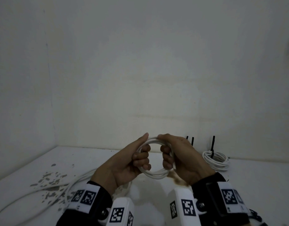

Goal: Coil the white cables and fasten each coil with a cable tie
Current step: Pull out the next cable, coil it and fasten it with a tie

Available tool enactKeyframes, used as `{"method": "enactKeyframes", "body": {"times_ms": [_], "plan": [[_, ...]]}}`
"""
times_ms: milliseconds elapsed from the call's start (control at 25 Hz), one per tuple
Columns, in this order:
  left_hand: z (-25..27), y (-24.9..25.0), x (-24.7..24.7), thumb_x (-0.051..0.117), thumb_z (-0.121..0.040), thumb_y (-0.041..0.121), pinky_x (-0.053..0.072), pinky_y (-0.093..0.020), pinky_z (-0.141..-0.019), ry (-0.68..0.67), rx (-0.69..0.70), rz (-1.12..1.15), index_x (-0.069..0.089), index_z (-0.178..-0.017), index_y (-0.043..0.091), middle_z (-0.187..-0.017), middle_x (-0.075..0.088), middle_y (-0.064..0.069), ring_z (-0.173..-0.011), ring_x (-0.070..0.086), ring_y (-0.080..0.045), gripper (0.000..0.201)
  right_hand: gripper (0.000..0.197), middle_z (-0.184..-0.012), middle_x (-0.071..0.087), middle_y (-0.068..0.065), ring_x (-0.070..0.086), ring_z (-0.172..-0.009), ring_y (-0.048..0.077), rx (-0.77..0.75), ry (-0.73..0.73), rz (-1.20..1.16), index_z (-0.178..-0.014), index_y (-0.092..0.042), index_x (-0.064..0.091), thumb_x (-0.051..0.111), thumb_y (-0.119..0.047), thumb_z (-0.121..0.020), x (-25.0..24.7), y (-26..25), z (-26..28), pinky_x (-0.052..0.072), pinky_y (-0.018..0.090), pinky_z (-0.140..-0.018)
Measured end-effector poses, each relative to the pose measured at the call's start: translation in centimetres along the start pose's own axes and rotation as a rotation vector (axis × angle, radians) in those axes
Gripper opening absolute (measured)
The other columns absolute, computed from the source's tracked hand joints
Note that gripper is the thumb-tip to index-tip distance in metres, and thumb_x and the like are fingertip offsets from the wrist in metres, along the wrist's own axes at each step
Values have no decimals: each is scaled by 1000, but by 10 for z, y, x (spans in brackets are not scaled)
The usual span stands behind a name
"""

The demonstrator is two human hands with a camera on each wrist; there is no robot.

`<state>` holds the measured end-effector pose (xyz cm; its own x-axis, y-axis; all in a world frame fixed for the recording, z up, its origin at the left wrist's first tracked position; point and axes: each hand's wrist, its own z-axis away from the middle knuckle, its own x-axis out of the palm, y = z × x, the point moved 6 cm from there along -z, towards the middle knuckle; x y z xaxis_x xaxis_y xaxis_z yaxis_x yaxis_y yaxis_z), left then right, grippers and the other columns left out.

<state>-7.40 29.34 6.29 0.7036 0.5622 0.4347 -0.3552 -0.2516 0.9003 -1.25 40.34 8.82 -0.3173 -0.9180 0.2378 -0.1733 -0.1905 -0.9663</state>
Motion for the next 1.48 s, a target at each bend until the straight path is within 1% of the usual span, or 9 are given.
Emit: {"method": "enactKeyframes", "body": {"times_ms": [200, 360, 560, 680, 840, 1040, 1240, 1400, 1480], "plan": [[2, -1, 17, 58, -89, 48, 41, -22, -47, -58, 20, -28, 53, -71, 15, -45, 21, 8, -37, 22, -7, 38, 24, -49, 31, -1, 20, -35, 10, -97, 206, -133, -66, -12, 53, 66, -8, -85, -9, -8, 1, 18, 18, -35], [7, -2, 27, 57, -90, 46, 41, -23, -49, -78, 53, -66, 53, -68, 17, -46, 21, 8, -37, 22, -6, 37, 29, -45, 29, -2, 19, -34, 12, -140, 274, -188, -66, -14, 47, 70, -13, -84, -16, -9, 1, 16, 18, -37], [2, 26, 12, 59, -88, 37, 17, -18, -33, 124, 228, 57, 50, -65, 14, -44, 18, 9, -32, 15, -5, 34, 23, -54, 31, 0, 25, -43, 14, -62, -20, -37, -80, -10, 57, 65, -28, -92, 4, -8, 3, 26, 25, -42], [2, 33, 3, 54, -96, 37, 16, -17, -32, 201, 283, 32, 49, -68, 13, -43, 19, 9, -32, 15, -4, 37, 26, -59, 36, 3, 32, -47, 15, -49, -121, 74, -80, -6, 60, 68, -29, -92, 13, 0, 5, 36, 28, -45], [4, 38, 2, 52, -97, 39, 15, -16, -31, 163, 305, 66, 49, -72, 14, -48, 19, 9, -34, 15, -4, 36, 30, -58, 41, 5, 44, -49, 17, -33, -249, -212, -73, -9, 52, 56, -27, -97, 22, 4, 9, 50, 31, -58], [6, 39, -4, 53, -97, 39, 16, -17, -33, 202, 263, -53, 51, -71, 14, -50, 20, 8, -35, 16, -4, 36, 36, -56, 28, 3, 34, -45, 17, -68, -186, -125, -69, -13, 41, 51, -23, -101, 23, 16, 2, 53, 31, -60], [9, 40, -5, 54, -96, 37, 17, -17, -33, 204, 220, -84, 54, -70, 14, -48, 21, 7, -34, 17, -6, 35, 40, -50, 28, 4, 34, -41, 18, -78, -191, -17, -63, -12, 42, 53, -20, -101, 19, 9, 1, 55, 31, -59], [3, 30, -7, 53, -97, 38, 16, -18, -33, 244, 215, -81, 53, -69, 14, -49, 23, 6, -34, 16, -7, 36, 37, -51, 36, 8, 42, -43, 21, -45, -228, 22, -65, -9, 48, 57, -22, -98, 12, 9, 2, 58, 38, -66], [1, 25, -3, 51, -98, 41, 15, -20, -35, 250, 223, -143, 52, -71, 14, -51, 23, 6, -36, 17, -7, 38, 37, -57, 48, 14, 53, -50, 26, -50, -235, 119, -74, -4, 58, 61, -35, -94, 2, 3, 3, 58, 45, -74]]}}
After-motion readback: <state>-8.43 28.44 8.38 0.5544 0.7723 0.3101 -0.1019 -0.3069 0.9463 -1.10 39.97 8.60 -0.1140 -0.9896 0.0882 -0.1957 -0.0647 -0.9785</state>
